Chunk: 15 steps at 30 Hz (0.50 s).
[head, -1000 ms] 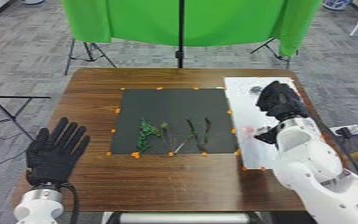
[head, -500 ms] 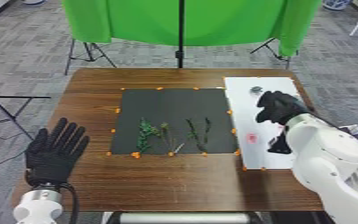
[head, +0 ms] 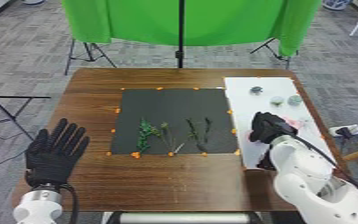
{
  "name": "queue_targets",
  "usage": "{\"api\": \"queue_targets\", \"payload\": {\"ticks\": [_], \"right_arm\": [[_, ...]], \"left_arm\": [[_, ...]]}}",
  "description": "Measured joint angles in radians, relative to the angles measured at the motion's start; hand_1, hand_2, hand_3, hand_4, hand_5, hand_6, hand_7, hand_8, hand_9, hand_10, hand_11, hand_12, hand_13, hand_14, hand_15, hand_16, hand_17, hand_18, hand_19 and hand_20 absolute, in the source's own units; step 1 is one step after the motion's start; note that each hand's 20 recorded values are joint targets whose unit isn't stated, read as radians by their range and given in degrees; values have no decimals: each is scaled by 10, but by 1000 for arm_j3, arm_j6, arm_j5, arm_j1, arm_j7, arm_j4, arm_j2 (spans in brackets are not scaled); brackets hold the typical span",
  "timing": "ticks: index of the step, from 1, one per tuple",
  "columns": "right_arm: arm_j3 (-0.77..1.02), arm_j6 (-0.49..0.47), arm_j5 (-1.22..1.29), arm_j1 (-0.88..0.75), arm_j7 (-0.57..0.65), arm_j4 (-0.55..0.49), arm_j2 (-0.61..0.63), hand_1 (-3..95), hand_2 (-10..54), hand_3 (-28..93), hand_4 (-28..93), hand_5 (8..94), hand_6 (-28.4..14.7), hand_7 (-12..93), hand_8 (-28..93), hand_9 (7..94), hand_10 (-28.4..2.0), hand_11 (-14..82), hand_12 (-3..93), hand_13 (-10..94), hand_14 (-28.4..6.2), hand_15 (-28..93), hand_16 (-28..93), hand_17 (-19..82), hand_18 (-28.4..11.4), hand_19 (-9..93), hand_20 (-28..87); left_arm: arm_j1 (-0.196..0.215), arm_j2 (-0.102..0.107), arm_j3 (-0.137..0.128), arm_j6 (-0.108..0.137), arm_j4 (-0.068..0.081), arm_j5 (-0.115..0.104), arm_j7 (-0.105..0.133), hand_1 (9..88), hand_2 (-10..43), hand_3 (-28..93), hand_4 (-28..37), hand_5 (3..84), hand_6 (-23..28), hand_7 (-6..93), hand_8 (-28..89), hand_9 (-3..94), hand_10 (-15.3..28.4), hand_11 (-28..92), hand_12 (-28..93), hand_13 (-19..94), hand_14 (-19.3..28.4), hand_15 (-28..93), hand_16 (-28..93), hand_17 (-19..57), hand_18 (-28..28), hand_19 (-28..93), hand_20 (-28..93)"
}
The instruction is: Arrange flowers
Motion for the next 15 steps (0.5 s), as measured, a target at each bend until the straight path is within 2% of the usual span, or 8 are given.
{"api": "queue_targets", "payload": {"ticks": [3,9,15], "right_arm": [[-7,45,-4,-4,0,1,-2,634,-95,658,-282,751,-32,331,88,830,-128,127,447,651,-121,592,387,317,-233,869,478],[-20,57,23,6,-10,-43,-2,632,-95,670,-282,751,-32,330,99,830,-128,128,451,651,-121,595,393,318,-233,870,476],[-202,80,68,188,-84,-32,-40,626,-95,676,-283,744,-31,336,107,820,-125,130,452,645,-121,602,399,316,-229,872,476]], "left_arm": [[-1,0,1,1,0,0,0,255,165,762,-283,423,76,122,-93,343,136,167,98,266,136,299,-47,-45,126,282,158],[-2,-1,0,3,0,0,0,255,163,764,-283,422,76,121,-93,344,136,167,99,266,135,298,-47,-45,126,280,157],[-1,-1,-4,6,0,0,4,255,162,764,-283,421,76,119,-92,344,136,166,99,265,134,296,-46,-45,126,277,157]]}}
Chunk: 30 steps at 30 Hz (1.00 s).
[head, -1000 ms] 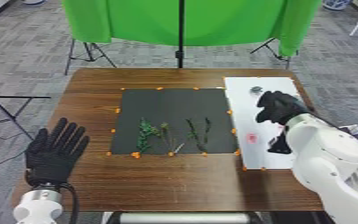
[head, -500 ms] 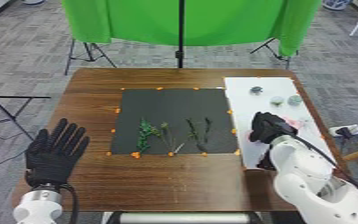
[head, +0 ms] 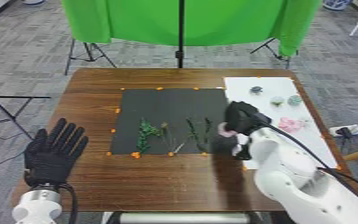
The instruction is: Arrange flowers
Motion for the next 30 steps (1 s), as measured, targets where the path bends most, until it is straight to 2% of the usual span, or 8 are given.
{"api": "queue_targets", "payload": {"ticks": [6,9,14,19,26,30], "right_arm": [[-221,-3,0,246,-170,135,-149,624,-95,681,-283,742,-31,341,99,812,-123,127,443,636,-121,610,400,312,-230,868,476],[-317,-2,13,340,-209,204,-234,625,-95,681,-283,740,-30,345,93,804,-121,117,427,626,-121,608,401,304,-230,860,475],[-443,-13,61,440,-211,291,-356,623,-95,682,-283,727,-31,339,60,788,-124,104,412,615,-125,603,400,298,-232,852,477],[-521,-31,-52,465,-207,361,-440,620,-95,681,-283,722,-32,332,49,779,-125,101,406,608,-125,597,397,295,-234,847,477],[-562,-13,-159,460,-154,423,-481,601,-95,688,-283,711,-43,310,38,764,-138,110,396,589,-144,635,371,288,-250,855,486],[-571,35,-158,453,-65,436,-485,578,-95,710,-283,696,-51,236,12,711,-156,180,314,573,-157,661,344,286,-256,860,489]], "left_arm": [[-3,3,2,4,0,2,3,253,160,764,-283,420,75,119,-92,344,136,165,99,264,135,293,-45,-45,126,274,156],[-12,7,5,9,4,3,3,253,160,765,-283,420,74,119,-92,344,136,165,99,264,136,292,-45,-44,126,272,156],[-53,33,24,19,24,3,11,252,159,765,-283,415,74,117,-92,330,133,160,98,262,135,290,-44,-45,126,272,157],[-77,61,37,36,25,1,26,253,158,766,-283,407,72,121,-93,324,132,158,100,258,134,288,-42,-45,125,272,157],[-78,65,41,46,24,2,28,253,157,767,-283,409,74,122,-94,319,132,158,100,250,131,286,-42,-45,124,271,157],[-77,65,41,48,23,2,26,254,157,767,-283,410,75,121,-94,317,133,160,101,247,131,287,-41,-46,124,271,157]]}}
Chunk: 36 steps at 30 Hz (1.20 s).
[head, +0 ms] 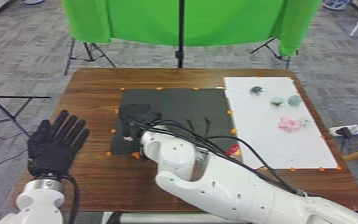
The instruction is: Arrange flowers
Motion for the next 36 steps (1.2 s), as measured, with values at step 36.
{"api": "queue_targets", "payload": {"ticks": [36], "right_arm": [[630,-39,96,-330,51,-356,309,463,-95,783,-283,518,-58,119,-105,448,-169,87,142,359,-181,279,164,153,-221,673,343]], "left_arm": [[48,-55,-45,-19,-11,12,0,256,155,766,-283,412,74,120,-93,320,132,160,100,251,133,288,-42,-45,125,267,155]]}}
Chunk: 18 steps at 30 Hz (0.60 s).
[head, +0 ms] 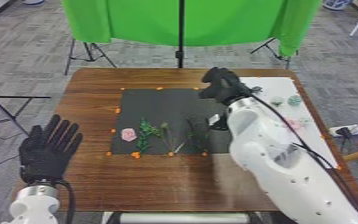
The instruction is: Arrange flowers
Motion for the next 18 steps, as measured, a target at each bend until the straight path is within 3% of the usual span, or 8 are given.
{"api": "queue_targets", "payload": {"ticks": [5,9,18], "right_arm": [[231,-83,74,-141,-59,-19,181,463,-95,786,-283,502,-55,116,-104,437,-163,78,143,358,-178,236,181,143,-216,648,318],[268,-98,81,-178,-54,24,286,470,-95,786,-283,493,-54,113,-103,434,-159,72,144,382,-169,248,193,151,-218,659,320],[342,-205,69,-211,4,77,285,498,-95,787,-283,502,-51,121,-104,473,-155,101,156,434,-155,430,189,198,-224,767,386]], "left_arm": [[2,-5,-3,0,0,1,7,256,155,766,-283,412,74,121,-93,320,132,160,100,252,133,288,-42,-45,124,267,156],[1,-6,-2,0,0,2,8,256,155,766,-283,412,74,121,-92,320,132,161,101,253,133,288,-42,-45,124,267,156],[-15,-5,10,2,7,2,5,256,155,766,-283,415,75,121,-92,331,134,166,101,257,134,292,-42,-47,125,271,158]]}}
